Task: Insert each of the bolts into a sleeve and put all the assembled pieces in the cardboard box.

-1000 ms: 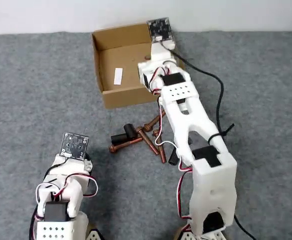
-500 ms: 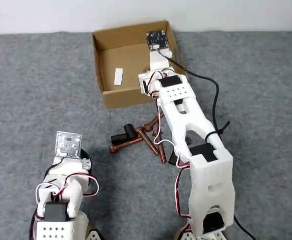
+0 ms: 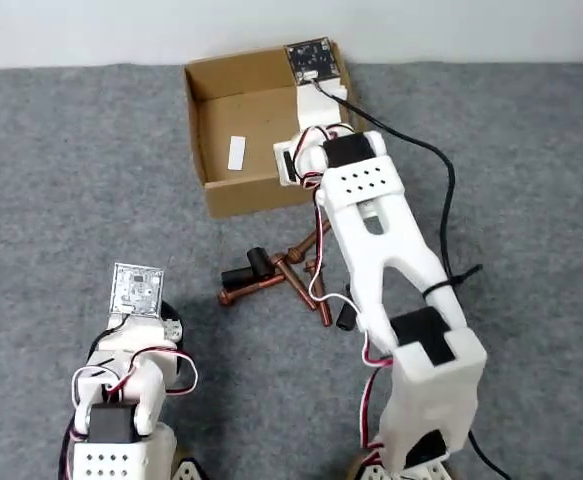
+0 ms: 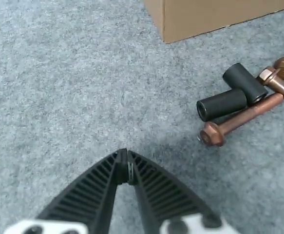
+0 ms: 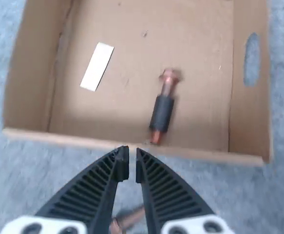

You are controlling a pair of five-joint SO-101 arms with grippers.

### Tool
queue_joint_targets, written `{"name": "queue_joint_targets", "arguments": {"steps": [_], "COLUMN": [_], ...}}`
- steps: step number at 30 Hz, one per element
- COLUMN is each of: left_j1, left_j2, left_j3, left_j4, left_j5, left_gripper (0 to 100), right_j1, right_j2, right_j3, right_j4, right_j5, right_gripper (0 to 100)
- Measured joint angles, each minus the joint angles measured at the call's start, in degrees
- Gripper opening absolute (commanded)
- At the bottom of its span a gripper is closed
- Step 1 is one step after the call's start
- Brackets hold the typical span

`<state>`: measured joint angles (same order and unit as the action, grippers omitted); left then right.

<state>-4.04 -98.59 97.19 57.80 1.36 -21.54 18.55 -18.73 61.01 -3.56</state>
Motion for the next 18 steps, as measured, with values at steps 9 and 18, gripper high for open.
{"name": "queue_joint_targets", "arguments": {"steps": [9, 18], "left_j1": [-0.4, -3.3], "left_j2": [0.0, 0.0], "left_j3": [0.0, 0.0], "left_j4": [0.0, 0.0], "left_j5": [0.0, 0.0], "left_gripper": [0, 0], "right_j1": [0.1, 0.1], "right_j2": [-4.8, -5.5], "right_j3": [0.0, 0.0], "right_j4": [18.5, 36.0], "right_j5": [0.0, -7.3], "right_gripper": [0.8, 0.9]}}
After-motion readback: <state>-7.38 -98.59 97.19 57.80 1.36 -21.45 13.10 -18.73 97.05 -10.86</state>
